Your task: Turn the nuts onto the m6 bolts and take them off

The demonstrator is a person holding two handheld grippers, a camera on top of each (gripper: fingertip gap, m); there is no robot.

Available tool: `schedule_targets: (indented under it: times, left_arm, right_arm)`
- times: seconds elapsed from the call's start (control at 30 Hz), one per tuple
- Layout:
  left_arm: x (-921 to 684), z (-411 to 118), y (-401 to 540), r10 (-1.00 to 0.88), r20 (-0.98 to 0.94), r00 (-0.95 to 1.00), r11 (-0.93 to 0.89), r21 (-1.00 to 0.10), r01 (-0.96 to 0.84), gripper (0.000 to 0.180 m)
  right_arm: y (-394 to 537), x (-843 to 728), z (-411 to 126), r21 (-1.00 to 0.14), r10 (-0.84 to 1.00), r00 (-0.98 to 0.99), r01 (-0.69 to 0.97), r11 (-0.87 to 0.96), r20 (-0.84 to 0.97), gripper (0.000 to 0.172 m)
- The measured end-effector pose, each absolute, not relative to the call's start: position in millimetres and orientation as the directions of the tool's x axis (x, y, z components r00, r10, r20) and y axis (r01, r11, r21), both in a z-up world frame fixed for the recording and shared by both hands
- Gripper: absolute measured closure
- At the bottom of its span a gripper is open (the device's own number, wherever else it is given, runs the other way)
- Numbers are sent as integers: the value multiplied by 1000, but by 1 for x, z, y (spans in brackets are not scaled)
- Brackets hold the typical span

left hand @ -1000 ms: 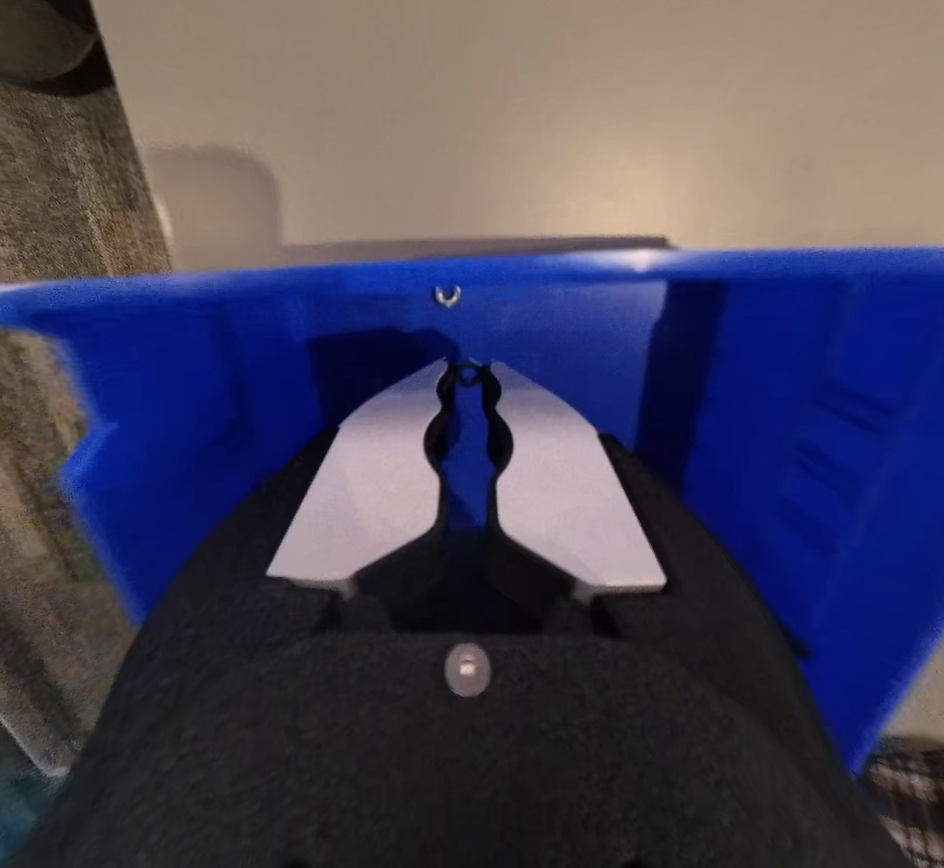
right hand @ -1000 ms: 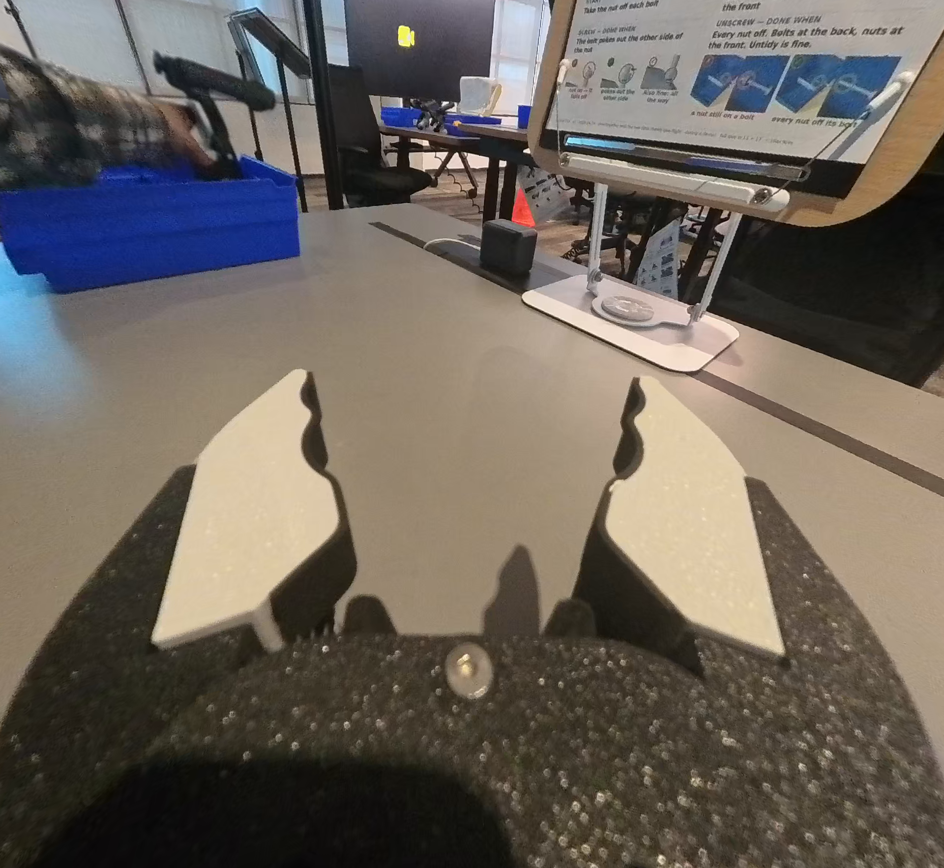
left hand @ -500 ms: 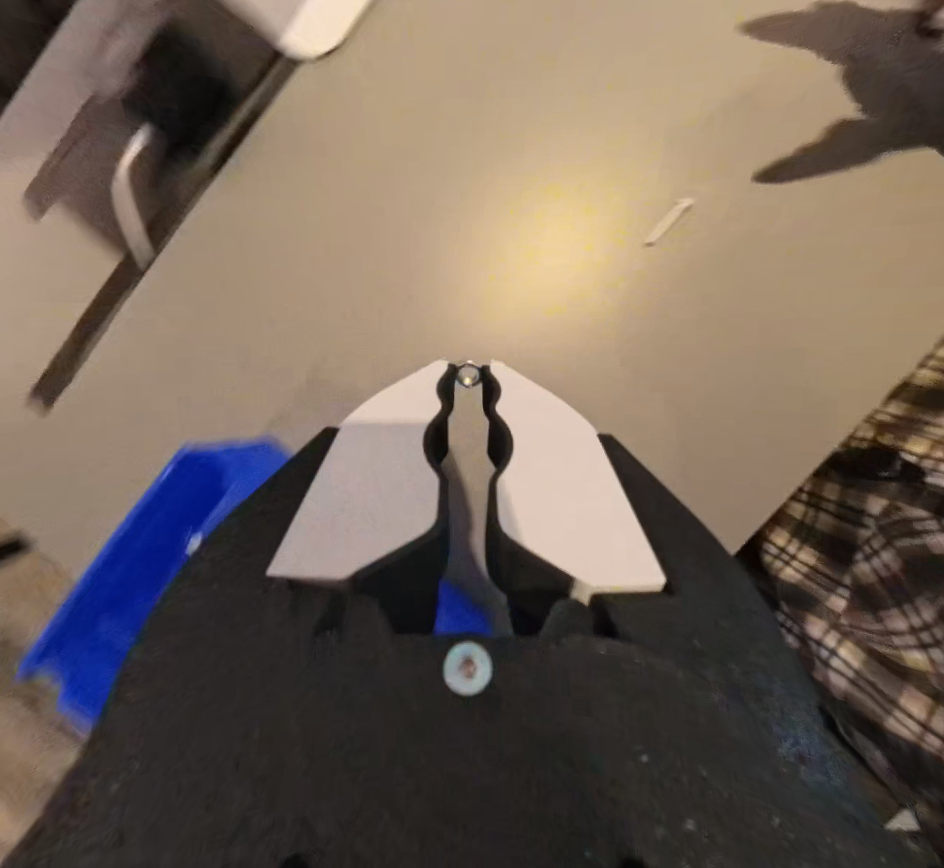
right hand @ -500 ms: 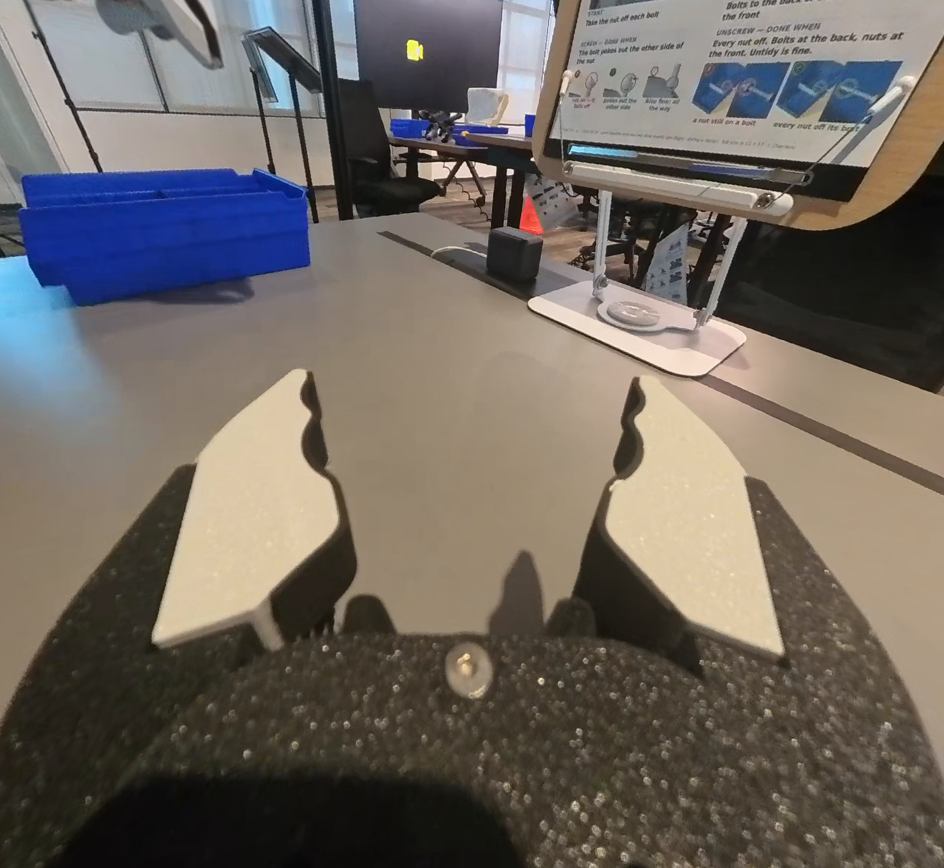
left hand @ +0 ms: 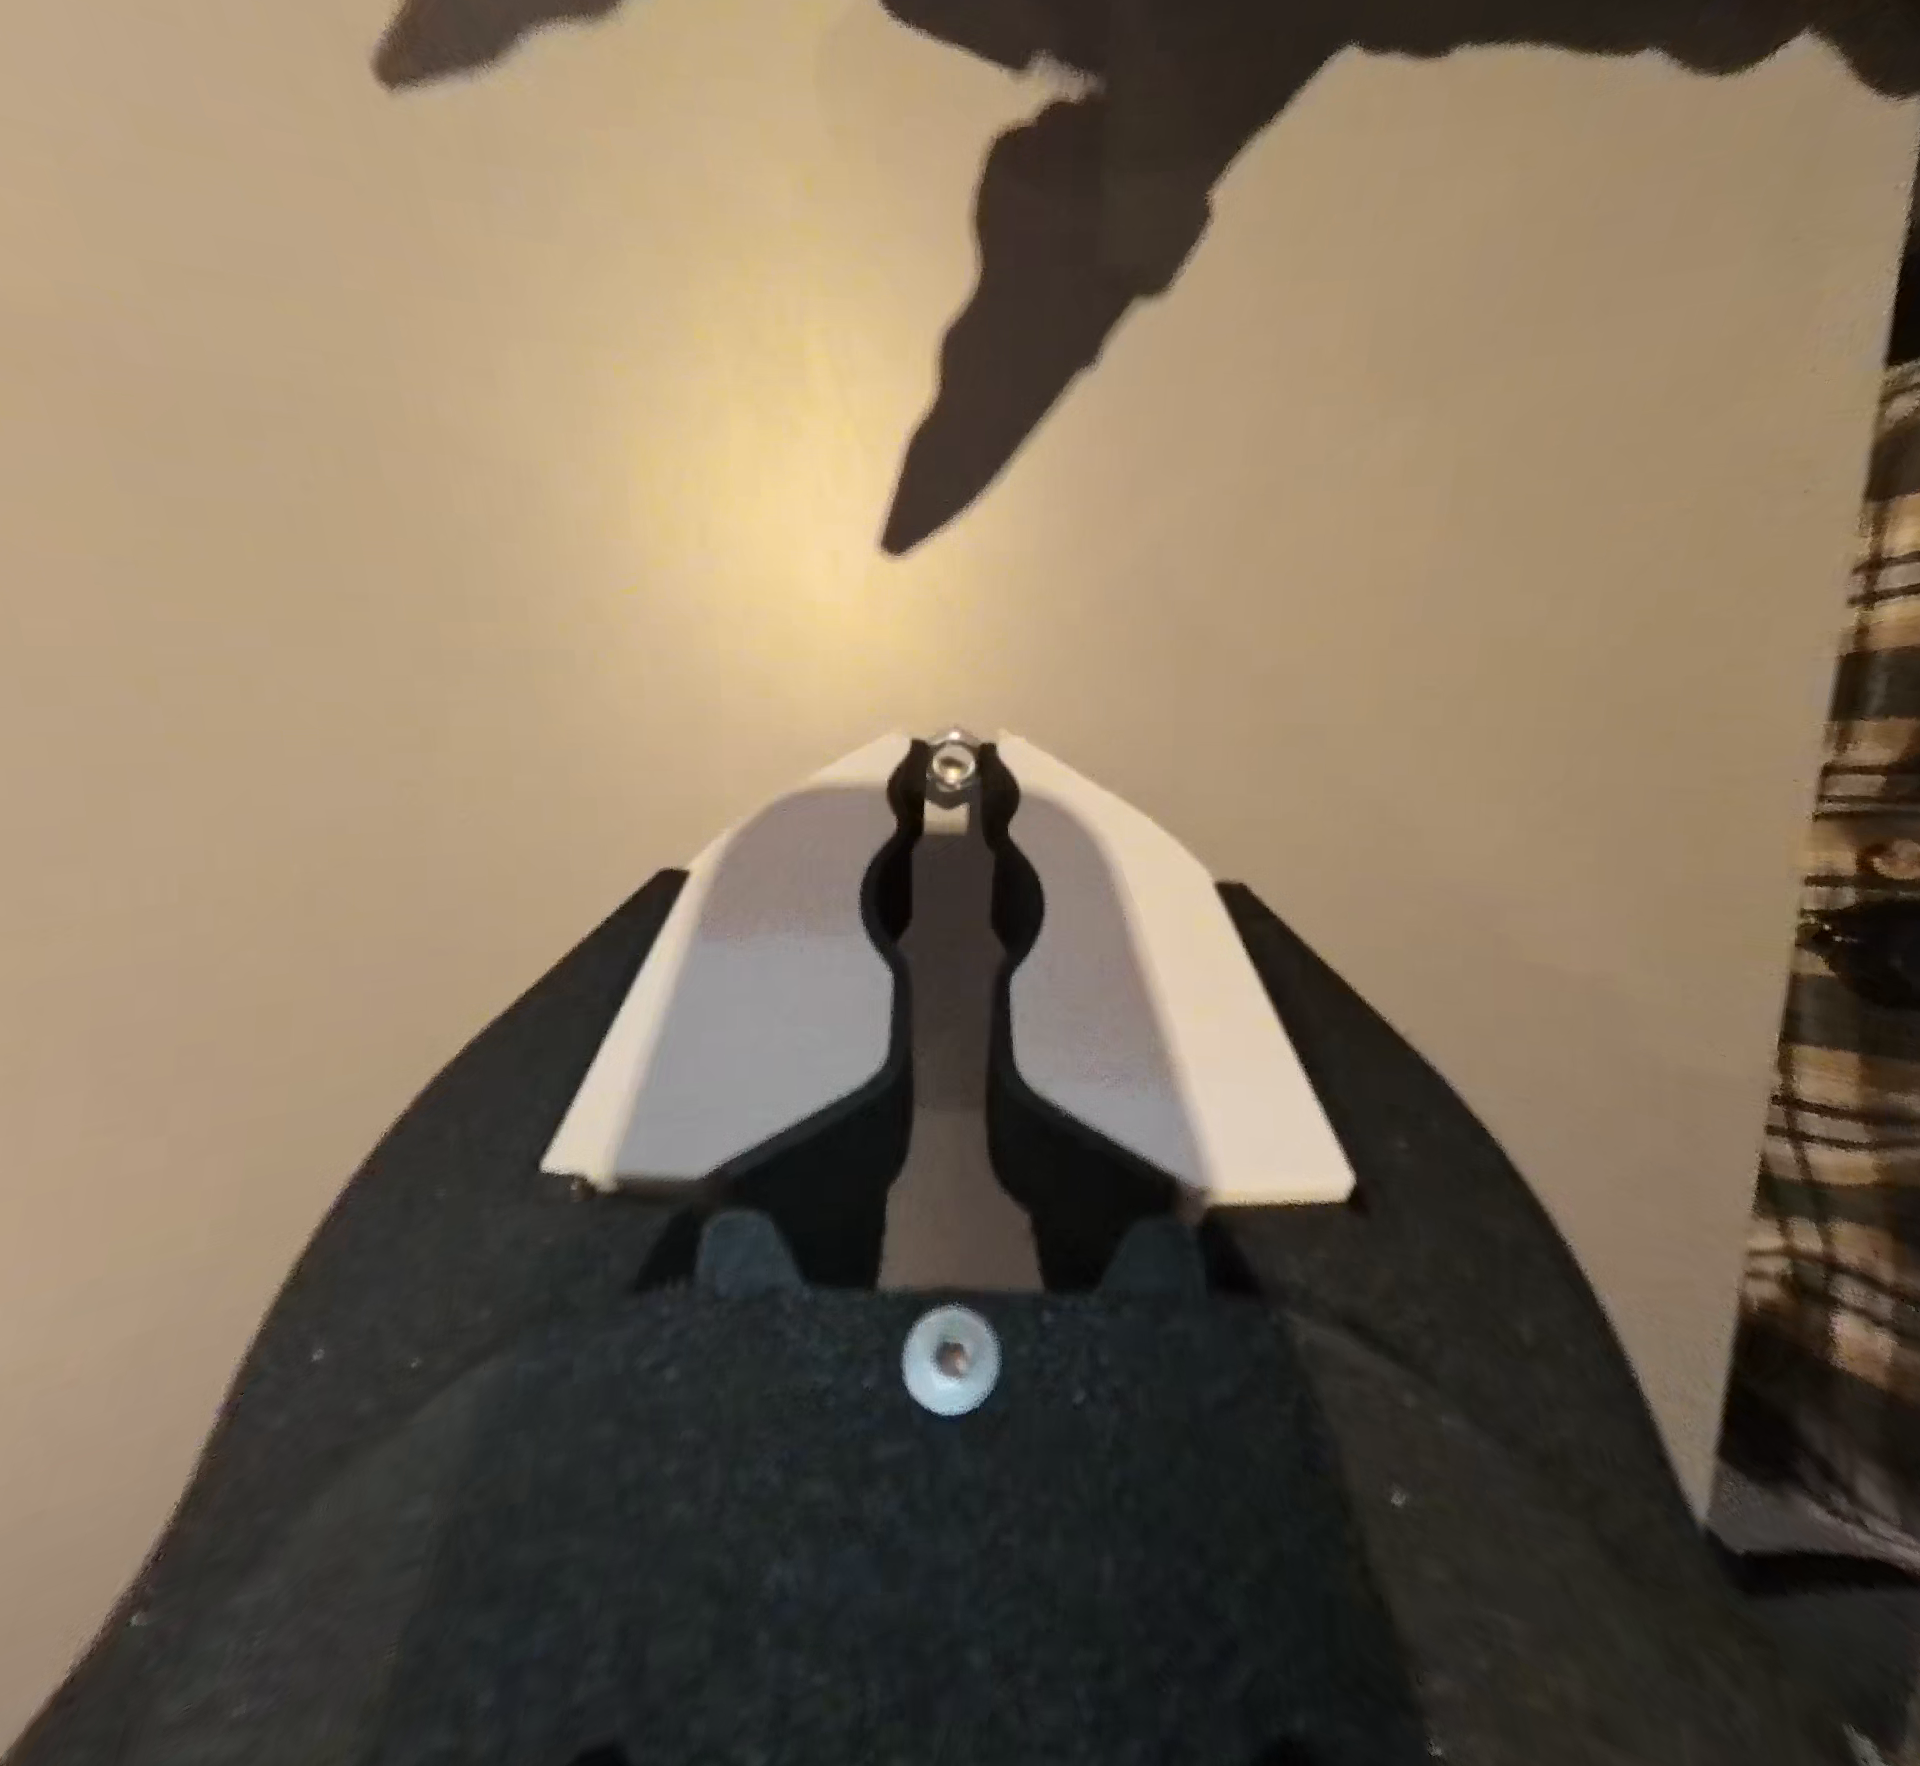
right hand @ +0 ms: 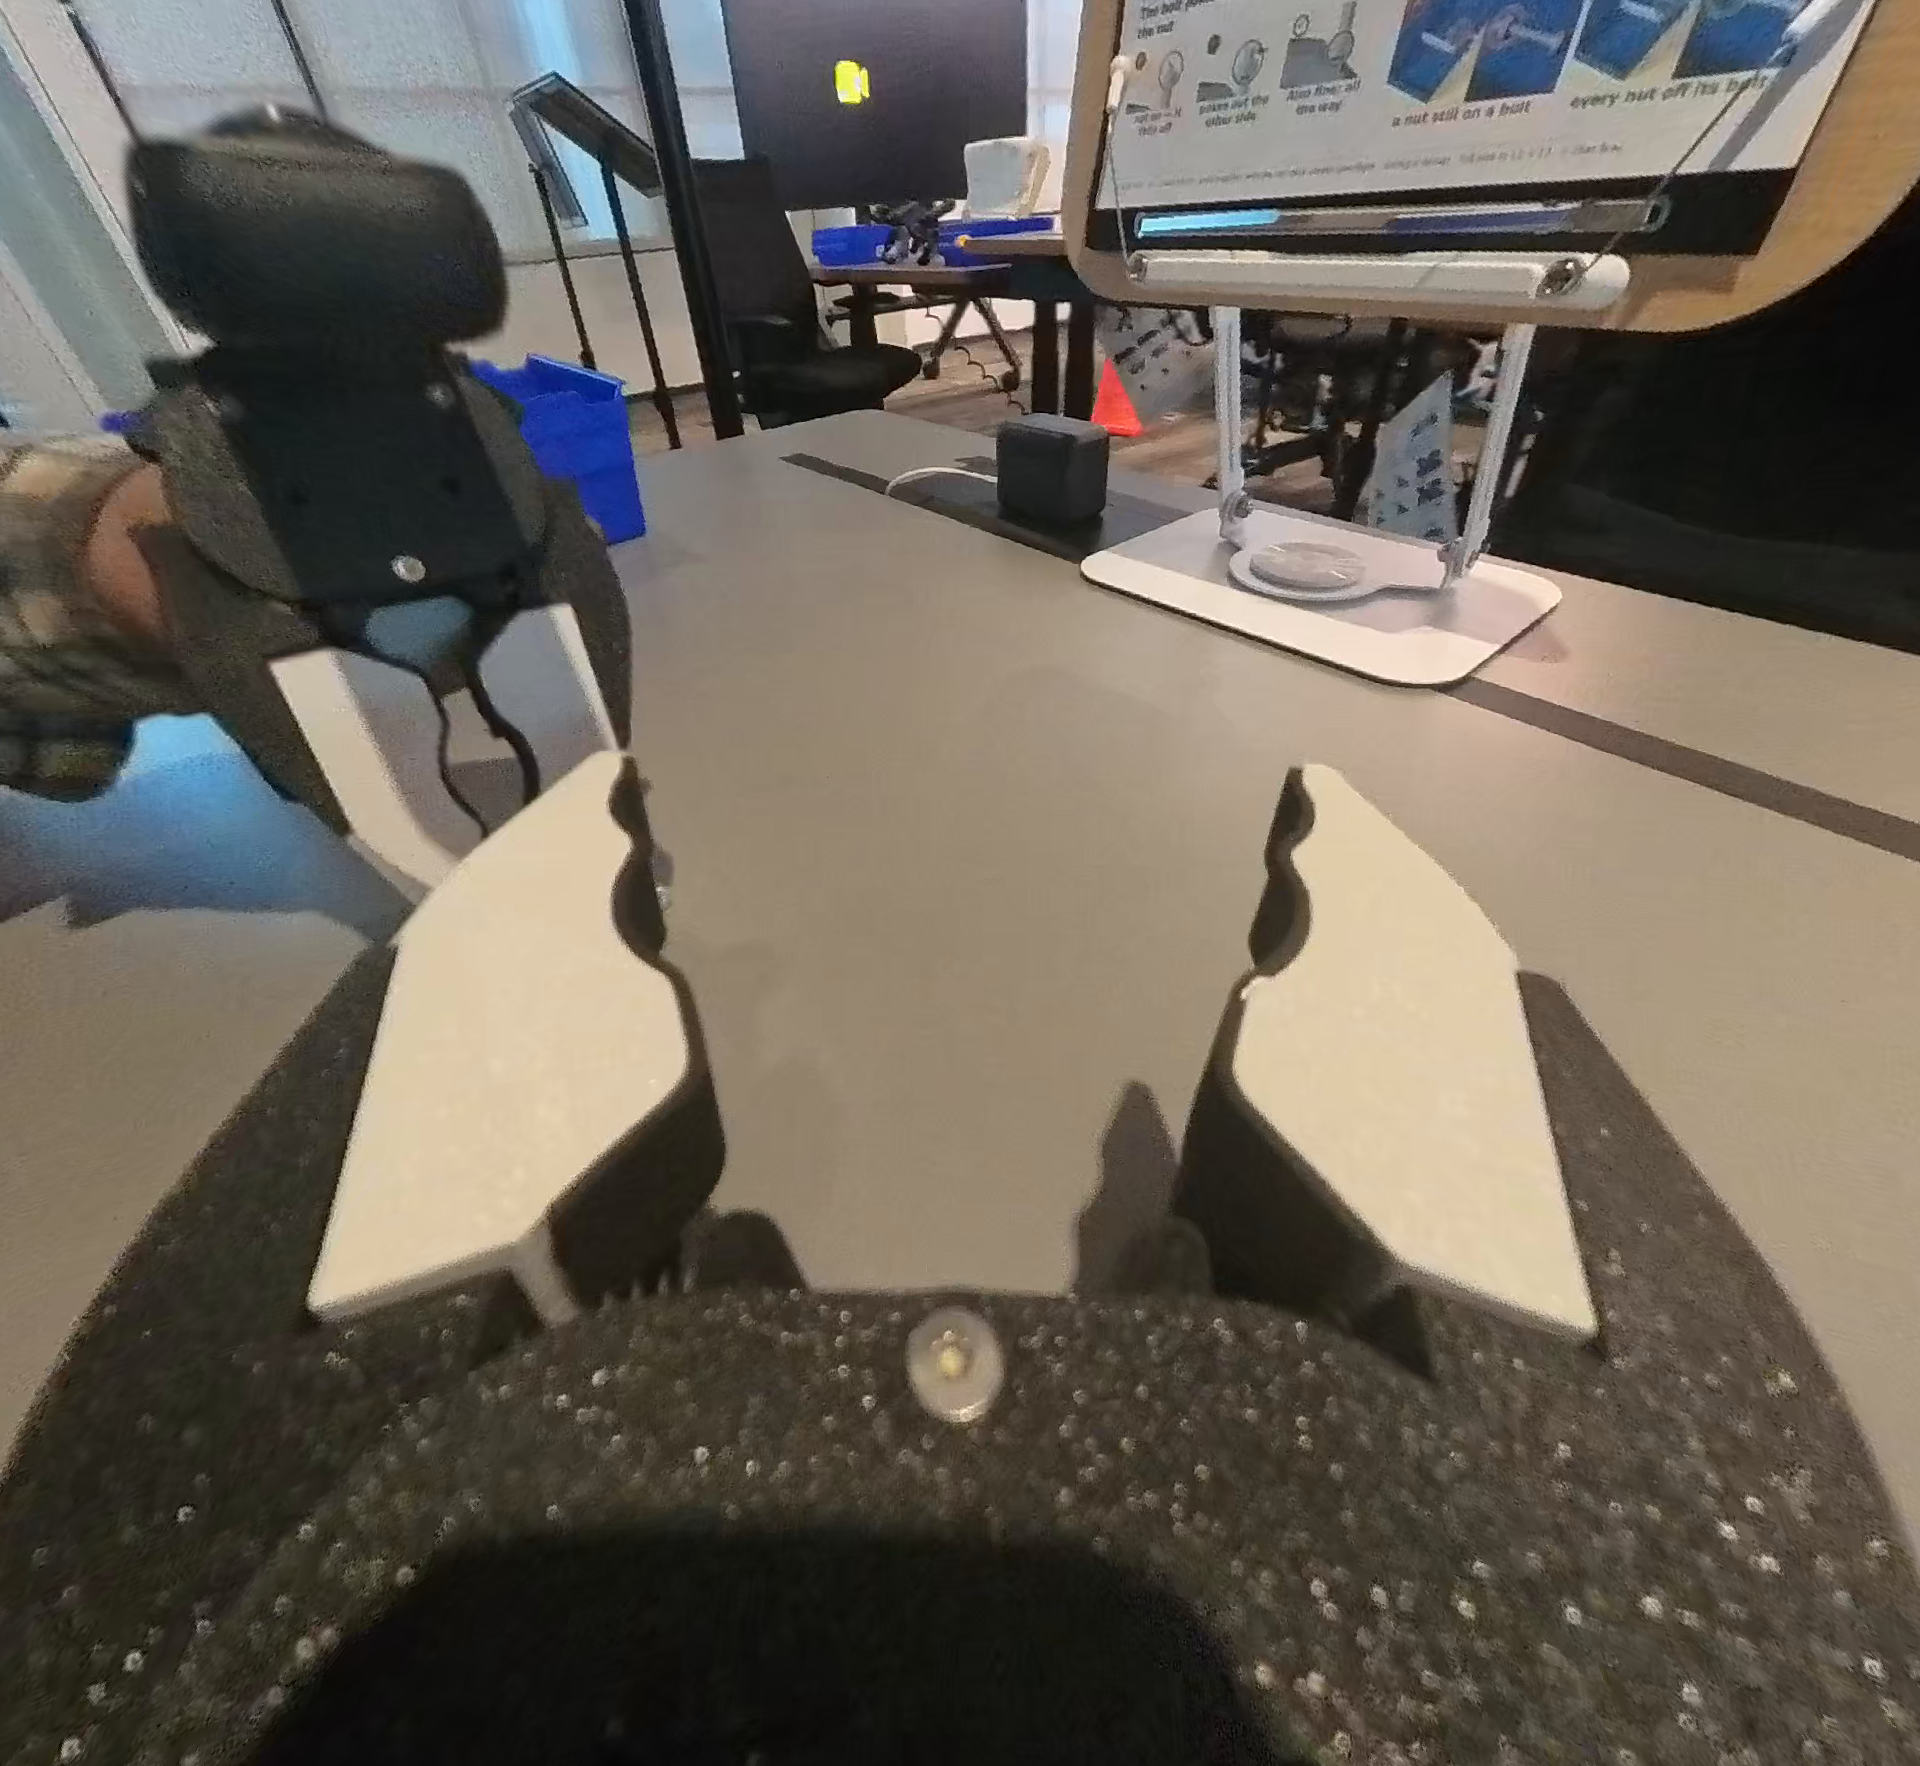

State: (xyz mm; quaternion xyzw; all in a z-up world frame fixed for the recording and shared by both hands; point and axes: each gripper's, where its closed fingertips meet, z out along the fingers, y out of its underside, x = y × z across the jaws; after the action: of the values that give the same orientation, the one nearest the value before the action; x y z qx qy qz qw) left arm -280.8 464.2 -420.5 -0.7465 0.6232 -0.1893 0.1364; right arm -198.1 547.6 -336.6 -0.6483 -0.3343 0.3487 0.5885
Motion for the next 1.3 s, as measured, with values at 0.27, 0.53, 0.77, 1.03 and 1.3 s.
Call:
schedule_targets:
  times: [0.27, 0.53, 0.77, 1.03, 1.3]
  left_arm:
    - [-282, -446, 465, -986, 114, 119, -154, -377, -913, 171]
    - [-285, -444, 467, -984, 128, 123, -167, -437, -884, 167]
    - [-307, -414, 480, -976, 121, 182, -218, -573, -790, 156]
    - [-384, -360, 521, -912, 124, 390, -292, -865, -407, 150]
    - [-440, -347, 531, -861, 133, 490, -252, -949, -187, 149]
  right_arm:
    - [547, -200, -343, -994, 847, 529, 58, -92, -48, 60]
    - [546, -205, -353, -988, 856, 516, 116, -99, -25, 60]
    - [546, -208, -363, -981, 861, 508, 155, -113, -18, 60]
    - [540, -216, -372, -968, 876, 482, 231, -103, 22, 60]
    - [533, -231, -357, -934, 889, 440, 355, -38, 131, 64]
